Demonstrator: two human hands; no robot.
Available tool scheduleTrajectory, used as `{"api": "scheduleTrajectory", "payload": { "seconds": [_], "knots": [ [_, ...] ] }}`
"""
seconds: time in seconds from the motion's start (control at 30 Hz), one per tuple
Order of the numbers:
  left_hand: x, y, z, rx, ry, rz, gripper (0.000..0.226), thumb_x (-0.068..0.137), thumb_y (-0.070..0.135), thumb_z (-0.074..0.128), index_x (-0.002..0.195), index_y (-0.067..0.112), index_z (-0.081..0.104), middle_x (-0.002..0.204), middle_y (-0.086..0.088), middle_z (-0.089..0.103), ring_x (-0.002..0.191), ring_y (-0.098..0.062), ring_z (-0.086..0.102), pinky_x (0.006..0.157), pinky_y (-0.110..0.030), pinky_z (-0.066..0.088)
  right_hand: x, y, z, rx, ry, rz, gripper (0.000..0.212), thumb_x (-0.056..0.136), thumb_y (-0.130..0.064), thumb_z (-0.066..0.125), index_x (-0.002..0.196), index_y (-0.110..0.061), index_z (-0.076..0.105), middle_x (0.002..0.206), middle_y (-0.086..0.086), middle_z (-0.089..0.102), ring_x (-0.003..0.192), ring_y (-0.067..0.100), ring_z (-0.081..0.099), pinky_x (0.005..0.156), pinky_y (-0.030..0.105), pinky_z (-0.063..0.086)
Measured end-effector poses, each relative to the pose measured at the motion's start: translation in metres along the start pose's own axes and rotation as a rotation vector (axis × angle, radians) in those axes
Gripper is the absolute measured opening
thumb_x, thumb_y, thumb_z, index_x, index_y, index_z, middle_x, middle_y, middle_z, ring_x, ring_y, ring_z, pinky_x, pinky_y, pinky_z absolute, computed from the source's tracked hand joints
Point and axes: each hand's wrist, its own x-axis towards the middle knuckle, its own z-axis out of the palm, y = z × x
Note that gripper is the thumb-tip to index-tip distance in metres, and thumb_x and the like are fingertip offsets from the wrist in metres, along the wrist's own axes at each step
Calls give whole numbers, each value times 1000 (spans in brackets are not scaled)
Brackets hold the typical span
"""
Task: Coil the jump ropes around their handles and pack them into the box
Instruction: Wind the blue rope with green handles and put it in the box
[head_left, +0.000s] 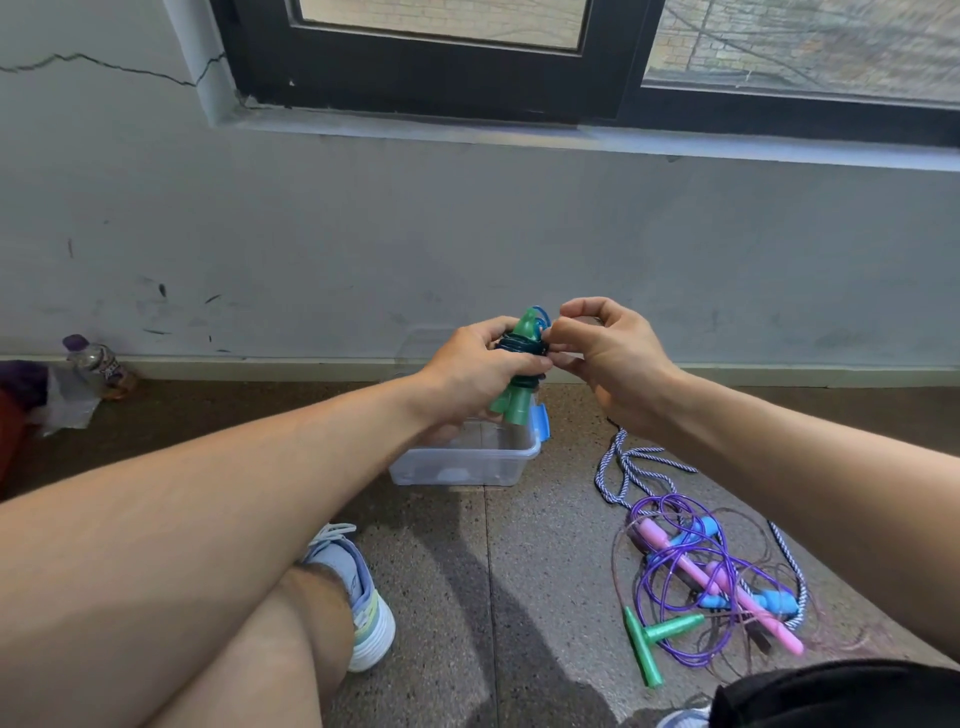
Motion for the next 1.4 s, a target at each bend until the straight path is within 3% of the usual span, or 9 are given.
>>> {"api": "scheduleTrajectory", "payload": {
  "seconds": [0.17, 0.43, 0.6, 0.67, 0.87, 1.0, 1.23, 1.33, 1.4],
  "knots": [
    [0, 1, -2, -6, -50, -70, 30, 89, 5, 68, 118, 15, 63, 96, -8, 68, 85, -23, 67, 71, -40, 53, 0, 5, 2, -10, -1, 18, 28, 81, 6, 73, 98, -11, 61, 90, 11, 68, 81, 23, 67, 74, 29, 56],
    [3, -3, -5, 20, -60, -80, 29, 92, 7, 67, 118, 17, 60, 98, -7, 68, 89, -21, 67, 75, -44, 54, 1, 3, 6, 35, 8, 95, 26, 83, 6, 71, 100, -10, 60, 98, 13, 67, 87, 23, 68, 80, 28, 59],
    [4, -4, -5, 20, -65, -112, 32, 92, 11, 67, 122, 17, 58, 96, -4, 70, 87, -19, 70, 82, -55, 57, 2, 5, 0, -270, 14, -121, 22, 78, 1, 75, 93, -14, 67, 81, 6, 70, 74, 17, 65, 76, 31, 58],
    [4, -4, -4, 17, -62, -116, 33, 93, 11, 66, 124, 17, 57, 98, -5, 69, 87, -20, 70, 84, -59, 57, 1, 8, 0, -300, 30, -171, 24, 78, -2, 77, 95, -16, 69, 80, 4, 75, 79, 19, 71, 78, 34, 59],
    [3, -8, -6, 114, -44, -75, 29, 93, 13, 66, 119, 19, 57, 113, -18, 69, 99, -29, 71, 79, -58, 57, -2, 9, 5, -72, 67, -48, 45, 78, 9, 77, 115, -9, 59, 93, 12, 72, 78, 22, 75, 67, 27, 60],
    [4, -10, -8, 137, -56, -74, 30, 92, 14, 68, 119, 21, 57, 112, -18, 70, 105, -33, 70, 77, -54, 57, -3, 9, 5, -29, 61, 16, 48, 79, 9, 76, 119, -8, 57, 90, 11, 73, 73, 19, 75, 67, 25, 60],
    [5, -11, -8, 91, -73, -100, 31, 92, 13, 68, 121, 20, 58, 108, -13, 72, 99, -26, 72, 73, -44, 57, 3, 8, 6, -36, 40, 105, 36, 82, 6, 71, 112, -11, 62, 90, 15, 70, 66, 16, 69, 73, 28, 60],
    [5, -8, -10, -11, -93, -155, 33, 92, 10, 66, 124, 18, 59, 101, -7, 71, 91, -22, 71, 71, -42, 58, 3, 4, 3, -26, -55, 116, 25, 84, 9, 68, 99, -10, 66, 82, 10, 68, 59, 11, 67, 70, 26, 60],
    [4, -9, -12, -11, -108, -180, 33, 91, 9, 66, 123, 16, 60, 97, -6, 70, 88, -22, 69, 69, -40, 57, 2, 3, -1, -111, -126, 85, 24, 83, 11, 68, 94, -10, 67, 84, 12, 68, 64, 15, 68, 75, 30, 61]
  ]
}}
